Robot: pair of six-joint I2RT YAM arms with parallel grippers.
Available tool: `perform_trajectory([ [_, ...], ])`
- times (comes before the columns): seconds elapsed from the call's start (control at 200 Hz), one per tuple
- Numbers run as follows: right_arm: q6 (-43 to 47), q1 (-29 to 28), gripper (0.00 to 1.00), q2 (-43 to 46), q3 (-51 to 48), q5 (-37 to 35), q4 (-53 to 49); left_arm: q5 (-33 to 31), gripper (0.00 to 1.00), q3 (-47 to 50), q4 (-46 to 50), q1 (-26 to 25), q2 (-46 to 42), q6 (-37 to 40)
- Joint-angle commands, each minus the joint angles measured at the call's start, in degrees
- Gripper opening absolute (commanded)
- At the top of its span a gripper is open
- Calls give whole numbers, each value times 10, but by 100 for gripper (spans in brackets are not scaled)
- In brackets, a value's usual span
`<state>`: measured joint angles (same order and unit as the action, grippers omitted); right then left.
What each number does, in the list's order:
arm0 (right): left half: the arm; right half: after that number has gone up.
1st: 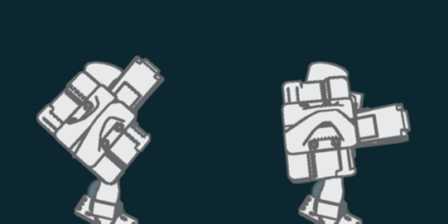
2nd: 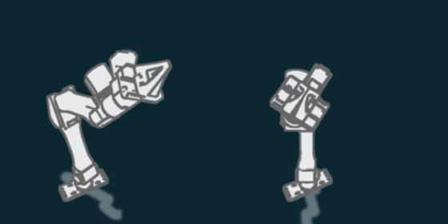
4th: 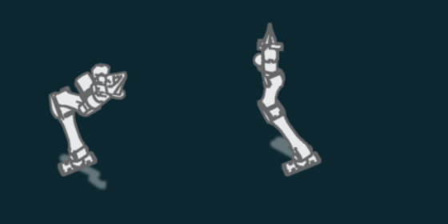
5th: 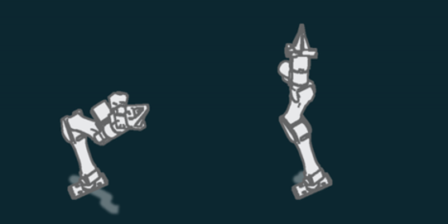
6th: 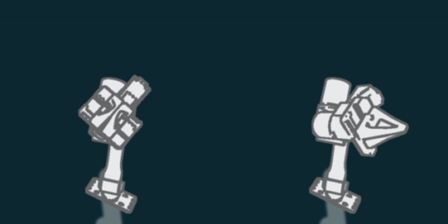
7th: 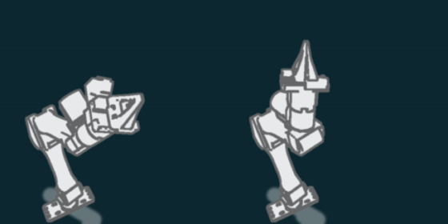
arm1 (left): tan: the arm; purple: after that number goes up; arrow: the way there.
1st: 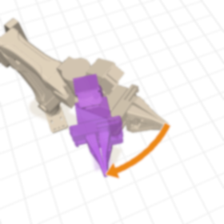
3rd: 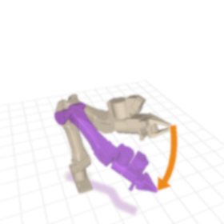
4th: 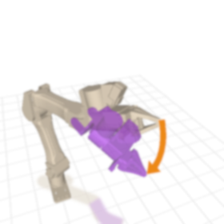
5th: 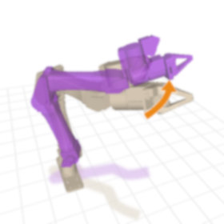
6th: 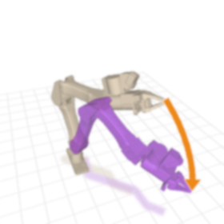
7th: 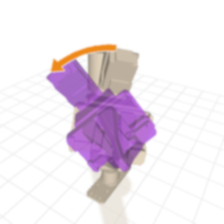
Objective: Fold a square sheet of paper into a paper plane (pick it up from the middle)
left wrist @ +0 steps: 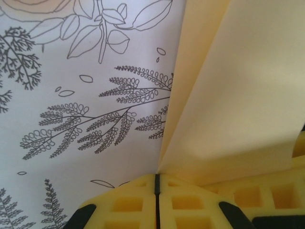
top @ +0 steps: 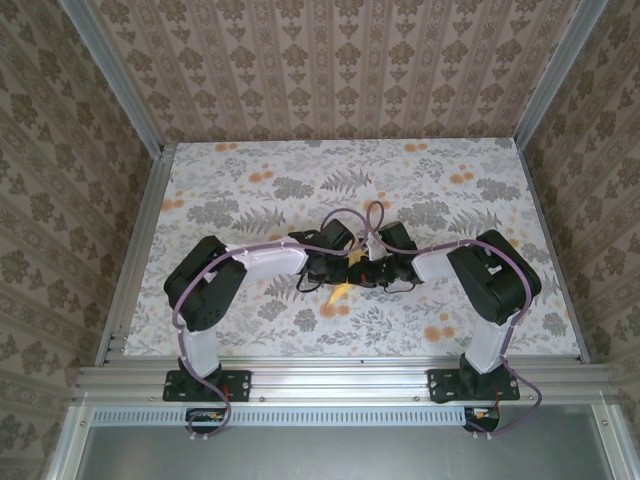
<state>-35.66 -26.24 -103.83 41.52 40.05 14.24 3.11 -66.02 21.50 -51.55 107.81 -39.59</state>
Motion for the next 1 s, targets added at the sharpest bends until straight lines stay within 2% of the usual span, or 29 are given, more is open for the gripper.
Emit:
perform_trajectory([
  [0.0,-26,1,8,30,-15,-11,-9,-1,10,8,64,-24,47,22],
  [0.265,-46,5,17,92,-13,-66,-82,-2,12,-5,78,-29,64,26],
  [0.645,-36,5,18,81,2,-102,-117,10,16,-13,69,-31,65,28],
  [0.995,-47,7,15,61,0,-131,-118,28,29,0,43,-32,51,29],
])
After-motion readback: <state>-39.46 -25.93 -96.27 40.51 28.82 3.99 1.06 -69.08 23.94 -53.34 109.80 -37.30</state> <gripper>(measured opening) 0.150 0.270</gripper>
